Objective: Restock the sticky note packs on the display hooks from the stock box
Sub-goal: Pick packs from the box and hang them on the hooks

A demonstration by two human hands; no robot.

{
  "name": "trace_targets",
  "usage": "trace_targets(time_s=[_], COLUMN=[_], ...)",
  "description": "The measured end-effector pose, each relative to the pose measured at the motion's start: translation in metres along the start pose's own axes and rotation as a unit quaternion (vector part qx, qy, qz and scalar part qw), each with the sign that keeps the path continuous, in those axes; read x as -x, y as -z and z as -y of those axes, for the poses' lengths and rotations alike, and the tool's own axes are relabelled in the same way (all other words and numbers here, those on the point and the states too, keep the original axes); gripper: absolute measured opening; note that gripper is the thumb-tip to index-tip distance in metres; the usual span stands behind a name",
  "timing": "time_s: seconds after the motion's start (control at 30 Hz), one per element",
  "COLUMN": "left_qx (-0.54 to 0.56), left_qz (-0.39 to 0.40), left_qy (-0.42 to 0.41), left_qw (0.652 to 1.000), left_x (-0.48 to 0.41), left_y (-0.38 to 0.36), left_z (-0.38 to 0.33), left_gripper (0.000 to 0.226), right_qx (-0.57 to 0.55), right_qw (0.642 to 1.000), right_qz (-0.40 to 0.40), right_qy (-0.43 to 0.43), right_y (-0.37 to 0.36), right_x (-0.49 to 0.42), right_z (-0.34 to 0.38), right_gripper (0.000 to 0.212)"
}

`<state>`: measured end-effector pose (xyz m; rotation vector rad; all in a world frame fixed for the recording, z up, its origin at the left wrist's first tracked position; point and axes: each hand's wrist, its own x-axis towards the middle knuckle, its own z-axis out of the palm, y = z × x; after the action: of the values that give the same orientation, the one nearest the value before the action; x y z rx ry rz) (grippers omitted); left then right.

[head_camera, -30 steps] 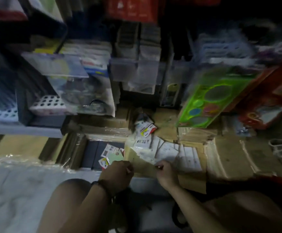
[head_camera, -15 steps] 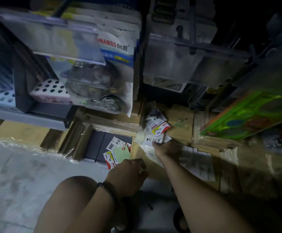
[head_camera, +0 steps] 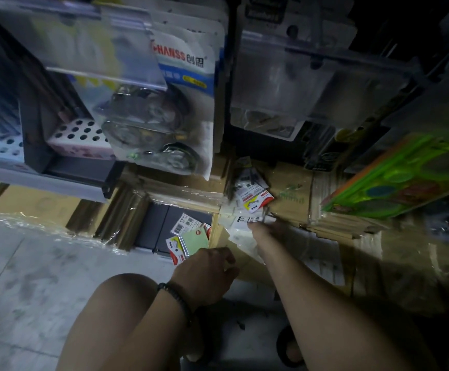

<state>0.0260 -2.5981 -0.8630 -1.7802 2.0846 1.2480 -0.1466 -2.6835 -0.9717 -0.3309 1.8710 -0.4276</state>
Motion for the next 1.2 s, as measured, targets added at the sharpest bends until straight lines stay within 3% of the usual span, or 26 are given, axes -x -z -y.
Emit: trace_targets(time_s=[0.2, 0.3, 0.4, 0.47, 0.53, 0.6, 0.7, 0.77, 0.83, 0.9, 1.03, 1.13, 1.2], left_qx=[0.034, 0.042, 0.091, 0.188, 0.327, 0.443, 0.628, 0.674, 0.675, 0.649, 0.647, 0.645, 0.638], left_qz=[-0.016, -0.015, -0.036, -0.046, -0.021, 0.042, 0.127, 0.127, 0.105, 0.083, 0.071, 0.063, 0.053], left_qy=[0.002, -0.004, -0.020, -0.041, -0.036, -0.011, 0.039, 0.044, 0.021, -0.015, -0.077, -0.084, -0.078], left_qw=[0.999, 0.999, 0.995, 0.980, 0.944, 0.896, 0.767, 0.726, 0.730, 0.756, 0.755, 0.757, 0.764], left_x=[-0.006, -0.004, 0.000, 0.008, 0.020, 0.030, 0.034, 0.035, 0.042, 0.051, 0.066, 0.080, 0.087], left_y=[0.005, 0.007, 0.006, 0.008, 0.009, 0.010, 0.006, 0.002, -0.002, -0.008, -0.015, -0.014, -0.014], left_z=[0.003, -0.002, -0.016, -0.033, -0.054, -0.072, -0.084, -0.084, -0.083, -0.084, -0.080, -0.083, -0.085], left_gripper=[0.027, 0.026, 0.014, 0.010, 0.020, 0.043, 0.082, 0.089, 0.065, 0.033, 0.039, 0.040, 0.042], right_qx=[-0.075, -0.116, -0.169, -0.163, -0.157, -0.132, -0.087, -0.045, 0.073, 0.163, 0.178, 0.146, 0.128], right_qw=[0.996, 0.992, 0.984, 0.971, 0.945, 0.916, 0.880, 0.858, 0.822, 0.809, 0.803, 0.811, 0.829], right_qz=[0.054, 0.042, 0.003, -0.062, -0.099, -0.117, -0.105, -0.076, -0.083, -0.070, -0.041, -0.111, -0.114], right_qy=[-0.018, -0.010, 0.057, 0.164, 0.270, 0.361, 0.456, 0.507, 0.558, 0.560, 0.568, 0.555, 0.532], right_y=[0.038, 0.068, 0.090, 0.102, 0.111, 0.112, 0.111, 0.113, 0.119, 0.130, 0.145, 0.151, 0.157], right_x=[0.013, 0.030, 0.052, 0.077, 0.115, 0.151, 0.177, 0.185, 0.187, 0.191, 0.205, 0.213, 0.213], right_z=[-0.012, -0.018, -0.024, -0.034, -0.049, -0.068, -0.092, -0.096, -0.098, -0.099, -0.104, -0.106, -0.106], right_gripper=[0.030, 0.022, 0.010, 0.012, 0.018, 0.018, 0.018, 0.033, 0.048, 0.053, 0.050, 0.048, 0.055])
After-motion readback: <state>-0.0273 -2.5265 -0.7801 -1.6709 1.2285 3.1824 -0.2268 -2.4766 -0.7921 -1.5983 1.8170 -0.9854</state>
